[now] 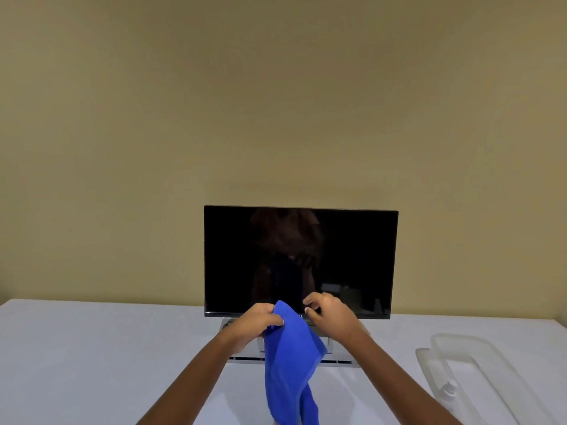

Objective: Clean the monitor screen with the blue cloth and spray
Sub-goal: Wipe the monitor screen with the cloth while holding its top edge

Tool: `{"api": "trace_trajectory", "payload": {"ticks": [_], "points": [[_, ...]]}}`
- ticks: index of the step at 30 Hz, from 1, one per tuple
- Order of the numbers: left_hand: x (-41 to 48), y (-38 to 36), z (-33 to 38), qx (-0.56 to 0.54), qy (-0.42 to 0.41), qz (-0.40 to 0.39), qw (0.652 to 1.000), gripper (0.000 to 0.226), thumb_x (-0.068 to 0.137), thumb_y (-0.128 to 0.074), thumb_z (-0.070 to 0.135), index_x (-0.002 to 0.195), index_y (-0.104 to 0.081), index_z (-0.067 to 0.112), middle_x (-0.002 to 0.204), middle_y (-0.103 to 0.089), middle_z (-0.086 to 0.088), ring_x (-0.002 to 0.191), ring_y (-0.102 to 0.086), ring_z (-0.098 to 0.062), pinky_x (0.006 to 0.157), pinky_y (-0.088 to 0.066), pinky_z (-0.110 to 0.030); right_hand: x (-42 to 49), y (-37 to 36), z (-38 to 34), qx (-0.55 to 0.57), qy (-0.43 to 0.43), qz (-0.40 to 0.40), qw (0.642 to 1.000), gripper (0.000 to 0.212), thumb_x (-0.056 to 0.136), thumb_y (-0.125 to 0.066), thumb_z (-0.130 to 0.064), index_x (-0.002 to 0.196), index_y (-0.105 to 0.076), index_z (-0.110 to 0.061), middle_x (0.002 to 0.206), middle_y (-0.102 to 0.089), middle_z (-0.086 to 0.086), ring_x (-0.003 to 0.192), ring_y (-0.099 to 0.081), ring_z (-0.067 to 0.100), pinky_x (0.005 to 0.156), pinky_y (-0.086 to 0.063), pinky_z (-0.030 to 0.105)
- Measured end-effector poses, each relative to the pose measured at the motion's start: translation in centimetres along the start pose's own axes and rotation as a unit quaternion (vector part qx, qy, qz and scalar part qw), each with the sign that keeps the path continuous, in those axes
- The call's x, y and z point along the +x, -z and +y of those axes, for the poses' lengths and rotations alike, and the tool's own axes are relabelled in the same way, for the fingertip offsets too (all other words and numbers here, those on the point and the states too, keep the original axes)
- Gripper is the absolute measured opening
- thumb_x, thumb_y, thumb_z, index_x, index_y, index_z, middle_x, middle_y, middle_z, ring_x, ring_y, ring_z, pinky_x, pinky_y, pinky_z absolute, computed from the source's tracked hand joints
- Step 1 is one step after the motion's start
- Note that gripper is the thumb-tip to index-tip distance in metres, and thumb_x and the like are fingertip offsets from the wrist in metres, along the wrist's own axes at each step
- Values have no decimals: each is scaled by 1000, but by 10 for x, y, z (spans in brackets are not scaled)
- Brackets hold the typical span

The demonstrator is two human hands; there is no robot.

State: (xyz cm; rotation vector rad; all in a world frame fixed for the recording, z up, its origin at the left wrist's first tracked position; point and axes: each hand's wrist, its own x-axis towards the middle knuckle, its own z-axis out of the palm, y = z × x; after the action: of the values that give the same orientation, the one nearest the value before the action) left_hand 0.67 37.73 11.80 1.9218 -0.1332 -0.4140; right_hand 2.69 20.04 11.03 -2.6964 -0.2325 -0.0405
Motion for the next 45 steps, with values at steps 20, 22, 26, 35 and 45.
{"api": "trace_trajectory", "payload": {"ticks": [20, 22, 26, 35, 45], "points": [[-11, -28, 1, -85, -15, 140, 986, 30, 86, -60, 9, 106, -43, 23, 95, -56, 5, 83, -56, -10, 59, -47, -15, -46, -13, 9, 566, -96, -63, 816, 30, 84, -64, -25, 113, -58, -18, 107, -67, 0, 98, -63, 19, 81, -53, 31], [-11, -27, 0, -113, -3, 136, 984, 16, 86, -59, 9, 99, -51, 16, 98, -60, 0, 84, -59, -13, 62, -48, -18, -46, -13, 7, 564, -105, -54, 817, 29, 84, -65, -20, 112, -57, -17, 108, -66, 5, 98, -63, 23, 80, -55, 33], [-16, -26, 1, -172, -11, 128, 977, 10, 89, -55, 11, 98, -59, 12, 102, -62, -7, 90, -61, -18, 67, -52, -20, -43, -15, 5, 555, -154, -60, 816, 40, 85, -64, -18, 121, -52, -6, 118, -61, 17, 107, -60, 32, 94, -51, 44], [-22, -9, 10, -91, -54, 172, 979, 18, 86, -60, 17, 103, -60, 10, 86, -63, 1, 77, -59, -11, 63, -47, -16, -37, -7, 0, 293, -46, 14, 955, 81, 79, -70, -36, 145, -24, -20, 145, -33, 7, 130, -39, 20, 102, -38, 30], [-17, 18, 12, -38, -132, 96, 986, 18, 85, -61, 9, 101, -58, 16, 96, -65, -3, 87, -62, -14, 79, -51, -19, -3, 11, -29, 164, 82, -92, 979, 37, 78, -67, -33, 109, -61, -15, 104, -64, 4, 87, -59, 12, 83, -51, 32]]}}
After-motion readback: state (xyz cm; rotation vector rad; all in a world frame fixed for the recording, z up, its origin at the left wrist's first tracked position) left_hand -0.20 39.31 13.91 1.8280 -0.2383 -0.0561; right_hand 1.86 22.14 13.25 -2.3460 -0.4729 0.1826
